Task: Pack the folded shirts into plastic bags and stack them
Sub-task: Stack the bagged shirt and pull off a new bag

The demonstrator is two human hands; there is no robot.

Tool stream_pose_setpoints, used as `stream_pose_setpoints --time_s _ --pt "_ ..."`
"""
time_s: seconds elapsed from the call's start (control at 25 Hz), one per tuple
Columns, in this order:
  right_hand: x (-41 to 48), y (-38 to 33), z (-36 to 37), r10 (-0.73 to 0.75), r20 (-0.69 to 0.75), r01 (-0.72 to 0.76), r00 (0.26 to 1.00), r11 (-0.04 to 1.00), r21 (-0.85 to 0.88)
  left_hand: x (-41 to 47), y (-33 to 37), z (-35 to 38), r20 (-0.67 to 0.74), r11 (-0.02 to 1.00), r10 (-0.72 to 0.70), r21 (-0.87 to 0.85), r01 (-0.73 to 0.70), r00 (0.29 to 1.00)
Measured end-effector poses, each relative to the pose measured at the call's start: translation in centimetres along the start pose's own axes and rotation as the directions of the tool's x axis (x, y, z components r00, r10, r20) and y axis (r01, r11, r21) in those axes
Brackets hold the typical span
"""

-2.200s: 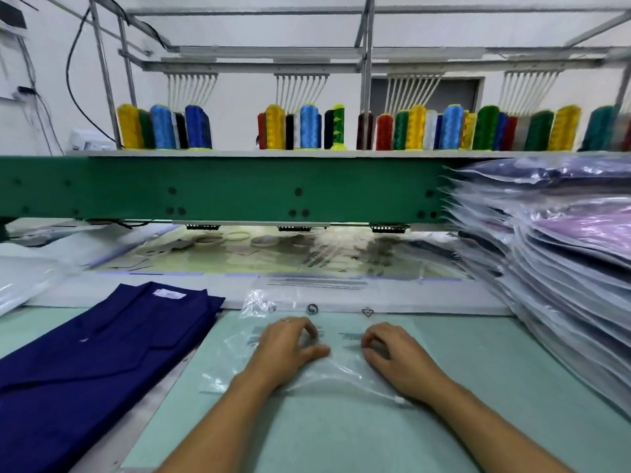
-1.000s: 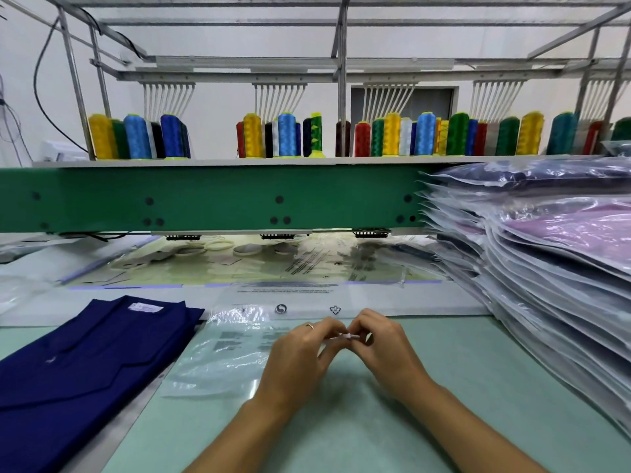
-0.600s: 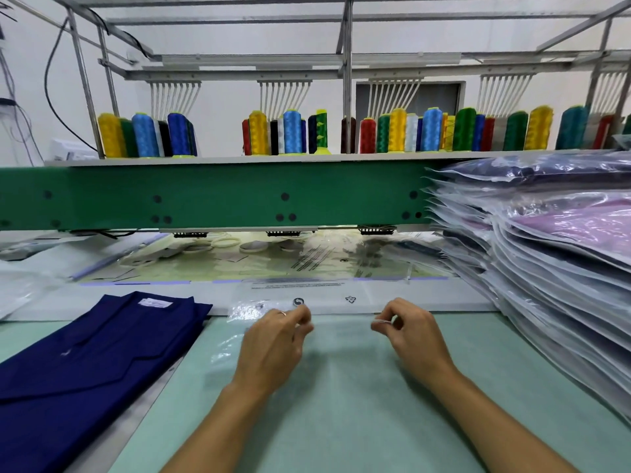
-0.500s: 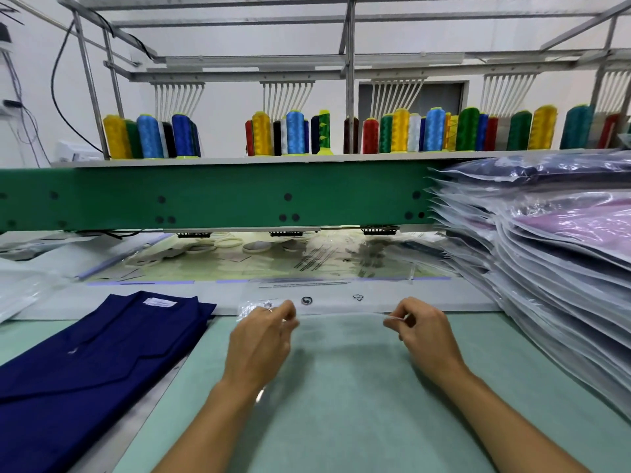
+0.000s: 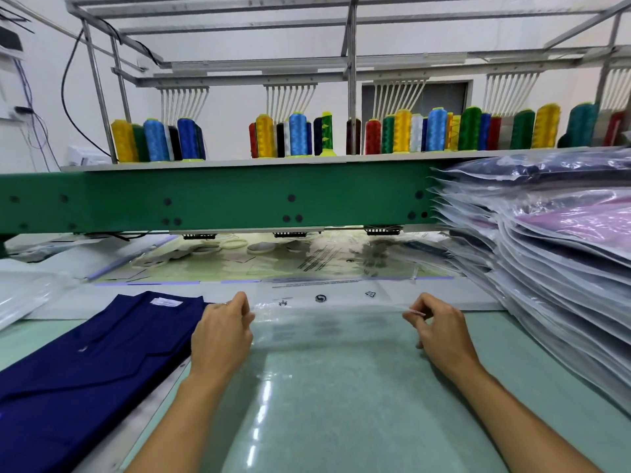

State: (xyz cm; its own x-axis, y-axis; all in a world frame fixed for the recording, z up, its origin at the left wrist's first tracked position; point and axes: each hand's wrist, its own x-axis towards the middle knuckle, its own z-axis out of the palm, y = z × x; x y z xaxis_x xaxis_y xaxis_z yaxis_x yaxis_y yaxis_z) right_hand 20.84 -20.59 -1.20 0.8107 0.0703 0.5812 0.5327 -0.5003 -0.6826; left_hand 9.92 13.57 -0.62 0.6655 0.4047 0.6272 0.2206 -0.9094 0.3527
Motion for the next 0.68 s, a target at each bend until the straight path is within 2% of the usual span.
stream_pose_setpoints --time_s 0.12,0.24,0.32,0.48,0.68 --pt "-0.1 0.2 -0.1 -0.016 0.054 0.012 0.998 0.998 0.059 0.0 0.1 0.4 0.187 0.988 0.145 -0.073 -0.133 0.972" --pt "-0.1 0.4 0.3 -0.08 0.139 0.088 0.987 0.995 -0.047 -0.1 0.8 0.7 0.237 0.973 0.205 -0.151 -0.172 0.95" --pt "-0.2 0.2 0.3 -0.1 0.226 0.133 0.969 0.982 -0.134 -0.1 0.9 0.8 0.244 0.979 0.174 -0.15 -0.14 0.954" --pt "-1.0 -1.1 1.5 -0.139 0.374 0.207 0.917 0.967 -0.146 -0.8 1.5 1.1 0.182 0.97 0.199 -0.18 -0.166 0.963" --pt "-1.9 -2.5 3.1 -0.126 0.296 0.197 0.947 0.954 -0.227 -1.3 2.8 1.4 0.14 0.959 0.236 -0.196 -0.206 0.962"
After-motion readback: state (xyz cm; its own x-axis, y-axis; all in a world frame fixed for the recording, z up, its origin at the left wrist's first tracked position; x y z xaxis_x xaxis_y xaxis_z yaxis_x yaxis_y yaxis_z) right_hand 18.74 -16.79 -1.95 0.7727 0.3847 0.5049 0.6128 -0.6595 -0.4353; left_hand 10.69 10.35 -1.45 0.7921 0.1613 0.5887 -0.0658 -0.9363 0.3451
